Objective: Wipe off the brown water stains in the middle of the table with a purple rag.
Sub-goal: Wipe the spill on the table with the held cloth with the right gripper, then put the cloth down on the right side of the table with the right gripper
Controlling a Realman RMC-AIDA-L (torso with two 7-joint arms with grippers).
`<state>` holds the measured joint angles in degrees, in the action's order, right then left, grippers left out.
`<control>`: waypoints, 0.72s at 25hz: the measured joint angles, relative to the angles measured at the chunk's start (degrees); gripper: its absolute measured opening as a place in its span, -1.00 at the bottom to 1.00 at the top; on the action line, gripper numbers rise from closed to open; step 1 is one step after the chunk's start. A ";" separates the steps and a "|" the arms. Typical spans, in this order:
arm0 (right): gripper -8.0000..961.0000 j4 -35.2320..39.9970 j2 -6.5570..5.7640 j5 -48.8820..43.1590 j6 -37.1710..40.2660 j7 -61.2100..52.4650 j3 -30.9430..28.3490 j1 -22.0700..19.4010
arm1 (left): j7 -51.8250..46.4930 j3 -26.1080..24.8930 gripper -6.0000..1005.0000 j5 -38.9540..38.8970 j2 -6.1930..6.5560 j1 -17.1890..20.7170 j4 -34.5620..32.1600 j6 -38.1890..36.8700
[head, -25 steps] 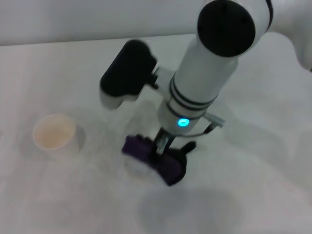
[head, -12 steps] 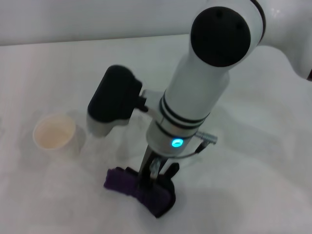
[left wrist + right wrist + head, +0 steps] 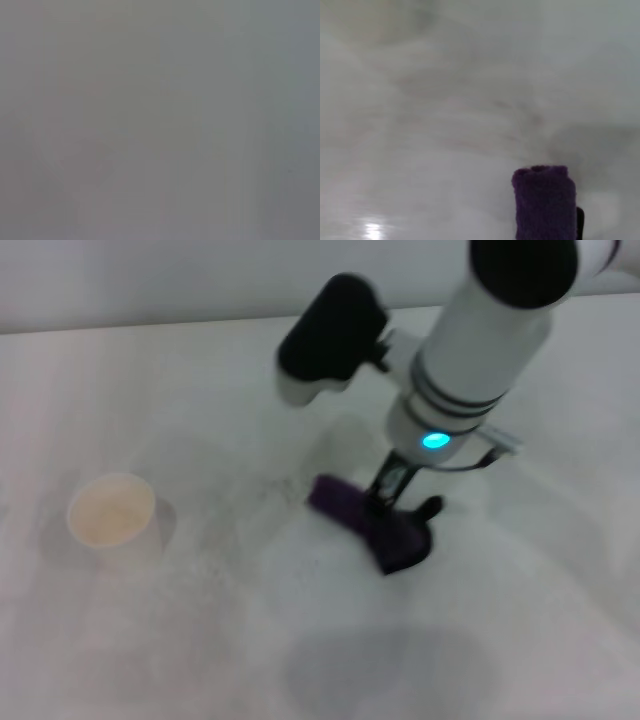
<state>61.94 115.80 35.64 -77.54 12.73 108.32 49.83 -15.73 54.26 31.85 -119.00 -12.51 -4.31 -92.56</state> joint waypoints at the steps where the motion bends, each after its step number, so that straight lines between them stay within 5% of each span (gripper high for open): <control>1: -0.76 0.37 -0.03 -2.07 -0.87 -0.02 -1.69 -0.69 | 0.00 -0.02 0.78 -0.24 0.00 0.03 0.00 0.10; 12: -0.74 0.91 -0.47 -13.91 -4.35 5.88 -21.60 -6.29 | 0.00 -0.03 0.78 -0.92 -0.08 -0.67 0.09 0.67; 18: -0.72 -2.14 -0.38 -13.52 -3.15 8.78 -25.70 -6.37 | 0.00 -0.03 0.78 -0.91 -0.09 -1.12 0.09 0.72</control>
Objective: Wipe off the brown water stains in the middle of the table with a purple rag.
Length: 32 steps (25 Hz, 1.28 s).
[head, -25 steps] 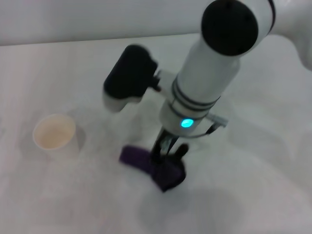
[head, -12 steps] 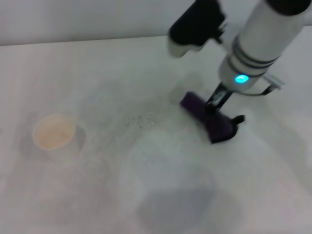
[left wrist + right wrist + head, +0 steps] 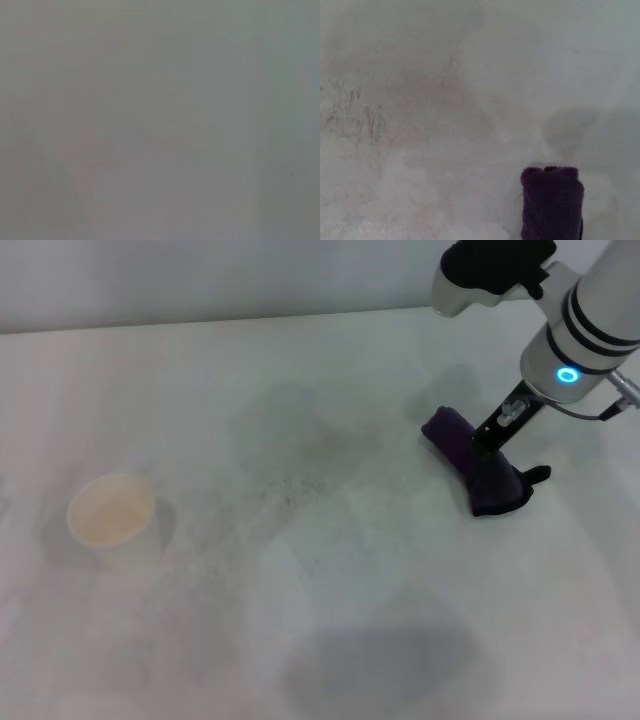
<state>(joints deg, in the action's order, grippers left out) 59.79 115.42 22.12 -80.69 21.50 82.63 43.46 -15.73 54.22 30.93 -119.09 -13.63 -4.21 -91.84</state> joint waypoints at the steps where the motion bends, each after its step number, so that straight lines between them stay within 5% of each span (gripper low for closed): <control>1: -0.72 -0.55 0.00 0.00 0.19 0.34 -0.56 0.00 | 0.00 0.00 0.78 0.00 0.00 -0.14 0.00 0.00; 10: -0.70 -1.78 -0.14 6.94 0.37 6.53 -5.90 -1.40 | 0.00 0.00 0.78 0.00 0.00 -1.23 0.00 0.02; 13: -0.23 -0.78 -0.20 8.10 0.26 9.94 -12.76 -2.47 | 0.00 0.00 0.78 0.00 0.00 -1.33 -0.02 0.06; 24: -0.16 0.10 -0.61 9.60 3.75 30.71 -42.38 -4.97 | 0.52 0.15 0.78 -1.21 -0.01 -1.32 -0.12 -0.11; 32: -0.16 -5.09 -2.77 32.38 11.17 50.09 -50.00 -13.46 | 0.92 0.25 0.78 -1.31 -0.32 -1.50 1.18 0.21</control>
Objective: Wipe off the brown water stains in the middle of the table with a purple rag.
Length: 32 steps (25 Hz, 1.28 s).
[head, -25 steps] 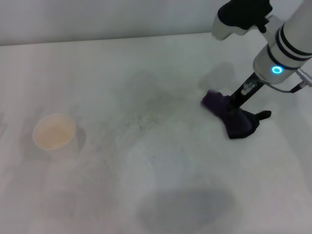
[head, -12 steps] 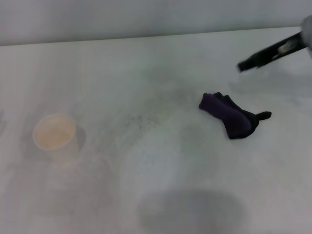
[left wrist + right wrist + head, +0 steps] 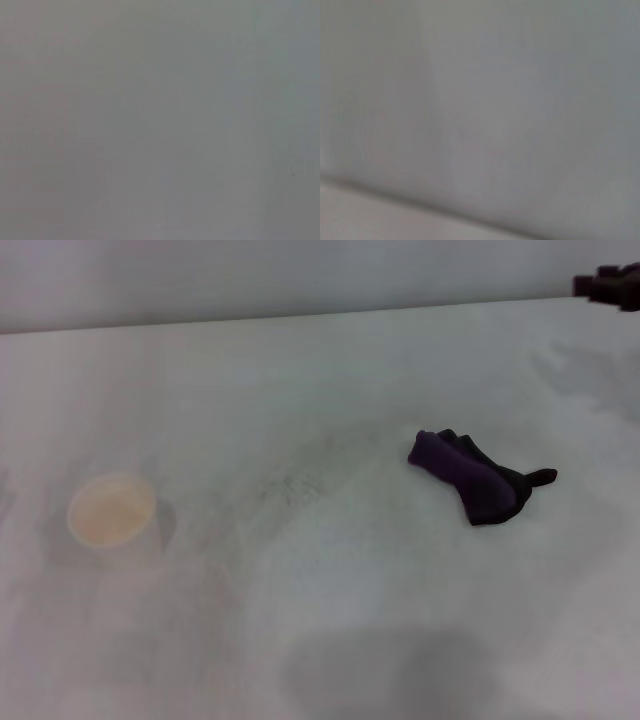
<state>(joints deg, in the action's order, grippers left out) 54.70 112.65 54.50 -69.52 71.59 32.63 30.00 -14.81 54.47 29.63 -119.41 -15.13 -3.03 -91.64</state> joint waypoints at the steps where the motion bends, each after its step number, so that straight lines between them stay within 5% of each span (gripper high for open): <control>1: -0.16 -2.35 -0.51 4.98 0.29 3.59 -1.15 -1.18 | 0.00 0.00 0.78 0.00 0.00 0.00 0.00 0.00; 8: -0.16 -18.02 -2.88 26.40 1.51 26.39 -7.38 -6.68 | 0.05 -0.22 0.78 -0.53 -0.12 -0.32 2.59 -0.02; 16: -0.16 -25.66 2.08 42.23 -2.39 52.55 -11.17 -9.86 | 0.05 -0.26 0.78 -0.67 -0.21 -0.61 4.55 0.06; 25: -0.16 -43.16 2.20 58.43 -9.55 80.21 -11.26 -10.05 | 0.16 -0.25 0.78 -0.75 0.09 -1.58 4.21 0.42; 32: -0.16 -47.53 2.28 62.84 -10.42 84.58 -11.63 -9.98 | 6.25 -0.25 0.78 -3.62 0.23 -1.63 4.09 0.51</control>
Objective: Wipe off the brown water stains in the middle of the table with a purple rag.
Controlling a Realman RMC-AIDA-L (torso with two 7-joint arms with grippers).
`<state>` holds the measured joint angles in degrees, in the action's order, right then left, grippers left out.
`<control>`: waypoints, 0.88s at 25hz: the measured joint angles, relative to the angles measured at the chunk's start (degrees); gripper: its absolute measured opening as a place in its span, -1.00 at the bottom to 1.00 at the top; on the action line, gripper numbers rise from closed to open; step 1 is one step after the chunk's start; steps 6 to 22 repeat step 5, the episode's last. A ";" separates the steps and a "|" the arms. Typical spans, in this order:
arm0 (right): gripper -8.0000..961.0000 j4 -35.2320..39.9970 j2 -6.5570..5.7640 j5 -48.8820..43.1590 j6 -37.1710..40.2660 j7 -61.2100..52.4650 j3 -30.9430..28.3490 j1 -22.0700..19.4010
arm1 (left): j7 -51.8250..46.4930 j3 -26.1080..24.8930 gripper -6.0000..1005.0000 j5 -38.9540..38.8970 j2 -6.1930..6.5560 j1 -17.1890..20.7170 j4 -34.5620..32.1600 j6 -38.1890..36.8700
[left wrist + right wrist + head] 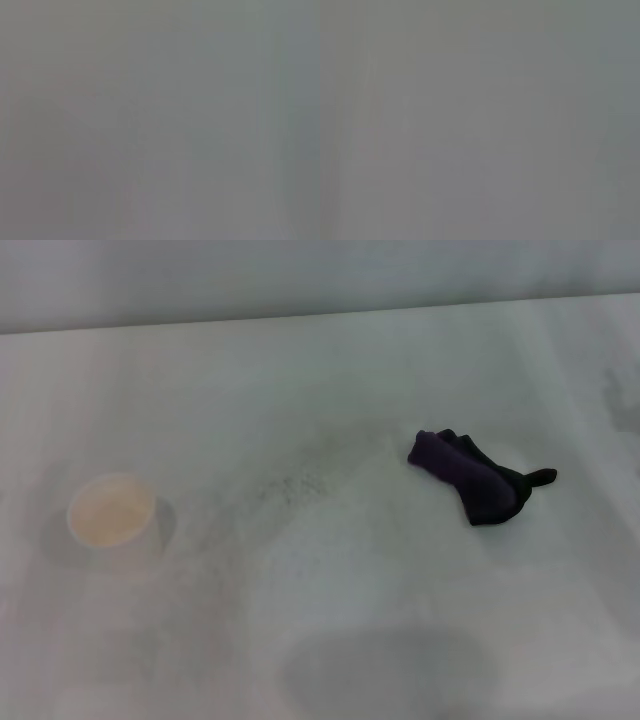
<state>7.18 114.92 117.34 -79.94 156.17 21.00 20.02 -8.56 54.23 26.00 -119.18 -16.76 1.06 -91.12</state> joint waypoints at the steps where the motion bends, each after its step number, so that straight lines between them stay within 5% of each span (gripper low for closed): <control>1: -0.16 -0.47 0.02 0.23 0.00 0.93 -0.53 0.03 | 0.77 0.00 0.78 -0.11 0.00 -0.05 -0.01 0.02; 22: -0.16 -1.58 0.11 0.37 0.21 3.05 -2.72 0.32 | 2.02 0.00 0.78 -2.16 -0.02 -0.58 -0.02 0.04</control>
